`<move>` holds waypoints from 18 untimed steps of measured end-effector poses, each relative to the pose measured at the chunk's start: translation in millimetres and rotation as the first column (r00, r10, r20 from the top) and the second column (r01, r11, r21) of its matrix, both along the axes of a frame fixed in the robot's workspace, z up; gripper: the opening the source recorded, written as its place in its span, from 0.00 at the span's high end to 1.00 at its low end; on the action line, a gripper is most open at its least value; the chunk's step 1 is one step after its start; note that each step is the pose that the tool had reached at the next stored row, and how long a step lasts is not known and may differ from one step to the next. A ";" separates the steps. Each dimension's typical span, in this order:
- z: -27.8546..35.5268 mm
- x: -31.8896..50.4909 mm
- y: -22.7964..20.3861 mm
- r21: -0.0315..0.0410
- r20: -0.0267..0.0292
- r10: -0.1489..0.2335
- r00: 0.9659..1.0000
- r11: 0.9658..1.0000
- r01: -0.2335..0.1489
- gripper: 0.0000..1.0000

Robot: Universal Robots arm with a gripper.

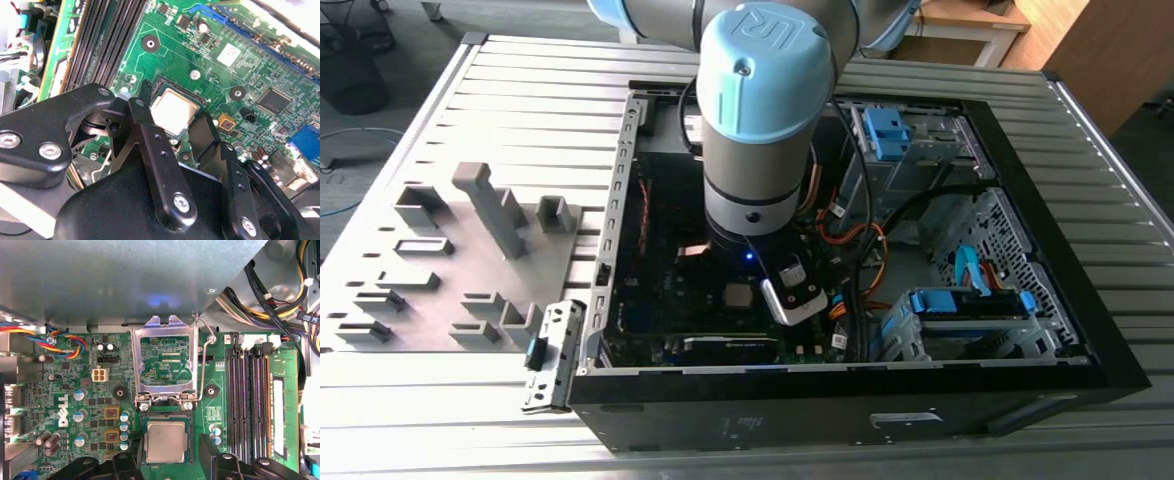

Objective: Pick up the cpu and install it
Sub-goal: 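Place the cpu into insertion slot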

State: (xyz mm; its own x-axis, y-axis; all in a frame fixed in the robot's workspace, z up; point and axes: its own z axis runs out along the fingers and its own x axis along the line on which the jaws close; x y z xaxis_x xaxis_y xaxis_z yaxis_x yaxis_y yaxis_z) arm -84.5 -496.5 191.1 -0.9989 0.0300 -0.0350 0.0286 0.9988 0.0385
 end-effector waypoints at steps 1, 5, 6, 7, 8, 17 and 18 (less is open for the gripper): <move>-0.1 0.5 0.0 0.000 0.000 0.003 1.000 1.000 -0.003 0.43; -0.2 1.7 0.0 0.000 0.000 0.009 1.000 1.000 -0.009 0.43; -0.2 2.1 0.0 0.000 0.000 0.010 1.000 1.000 -0.010 0.43; -0.2 2.5 0.0 0.000 0.000 0.011 1.000 1.000 -0.011 0.43; -0.2 3.0 0.0 0.000 0.000 0.013 1.000 1.000 -0.013 0.43; -0.1 8.3 0.0 0.001 0.000 0.017 1.000 1.000 -0.017 0.43; -0.2 8.3 0.0 0.001 0.000 0.017 1.000 1.000 -0.017 0.43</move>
State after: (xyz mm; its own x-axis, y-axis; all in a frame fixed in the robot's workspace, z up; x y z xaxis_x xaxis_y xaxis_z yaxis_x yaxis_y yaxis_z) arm -76.2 -496.5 190.9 -0.9993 0.0129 -0.0350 0.0116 0.9992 0.0391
